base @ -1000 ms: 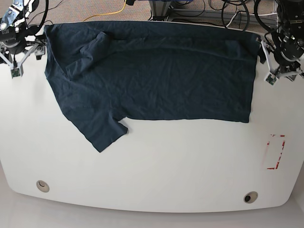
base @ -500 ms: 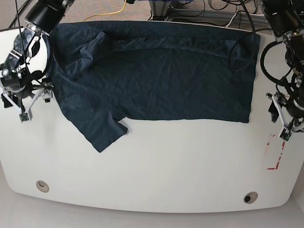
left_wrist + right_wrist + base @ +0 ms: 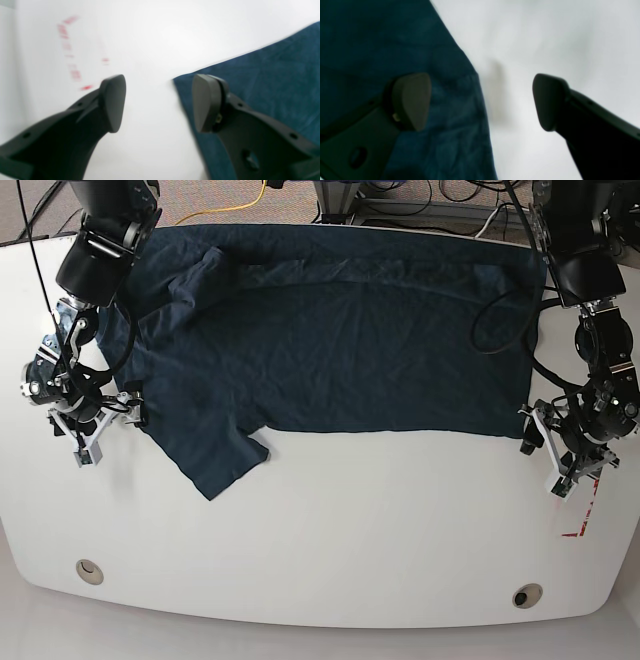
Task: Layout the t-shirt on the table in an organized manner, then fold the t-shirt properly
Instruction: 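Release the t-shirt and move both grippers toward its side edges, then grasp the t-shirt's hem corners with both grippers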
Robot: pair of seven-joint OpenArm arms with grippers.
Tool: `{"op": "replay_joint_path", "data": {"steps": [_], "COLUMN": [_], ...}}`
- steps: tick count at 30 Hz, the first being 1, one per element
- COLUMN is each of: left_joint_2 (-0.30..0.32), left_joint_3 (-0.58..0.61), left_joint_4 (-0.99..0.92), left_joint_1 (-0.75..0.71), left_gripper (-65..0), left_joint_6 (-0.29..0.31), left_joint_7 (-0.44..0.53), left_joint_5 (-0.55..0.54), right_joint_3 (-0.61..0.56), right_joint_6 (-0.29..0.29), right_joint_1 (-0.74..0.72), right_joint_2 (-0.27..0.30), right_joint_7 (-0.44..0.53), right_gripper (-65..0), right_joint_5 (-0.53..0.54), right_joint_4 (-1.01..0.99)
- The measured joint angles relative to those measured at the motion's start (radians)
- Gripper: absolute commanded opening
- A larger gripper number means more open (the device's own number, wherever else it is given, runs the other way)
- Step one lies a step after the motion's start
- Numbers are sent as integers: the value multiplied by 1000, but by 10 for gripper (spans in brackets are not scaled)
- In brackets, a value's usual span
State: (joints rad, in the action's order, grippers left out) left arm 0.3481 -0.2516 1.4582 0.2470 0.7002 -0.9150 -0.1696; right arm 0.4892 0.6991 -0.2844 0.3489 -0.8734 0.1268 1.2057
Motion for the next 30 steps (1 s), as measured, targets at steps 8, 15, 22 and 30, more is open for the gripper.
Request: {"op": "replay_joint_path", "data": {"steps": [8, 15, 22, 30], "left_joint_2": [-21, -20, -20, -18], "left_joint_3": [-2, -4, -5, -6], "left_joint_4": [-96, -92, -95, -95], "left_joint_1": [-6, -26, -44, -37], "left_gripper": [-258, -258, -258, -258], "left_joint_6": [0, -3, 0, -1], "left_joint_7": [34, 48, 41, 45], "left_joint_5": [10, 4, 8, 8], "right_joint_3": [-28, -30, -43, -111], "right_joint_6": [-2, -3, -10, -10], "right_joint_1": [-58, -61, -63, -67], "right_joint_2": [14, 11, -17, -31], "right_joint_7": [138, 196, 215, 220], "right_gripper": [-44, -46, -152, -284], "right_joint_5": [0, 6, 5, 15], "right_joint_4": [-198, -267, -266, -264]}}
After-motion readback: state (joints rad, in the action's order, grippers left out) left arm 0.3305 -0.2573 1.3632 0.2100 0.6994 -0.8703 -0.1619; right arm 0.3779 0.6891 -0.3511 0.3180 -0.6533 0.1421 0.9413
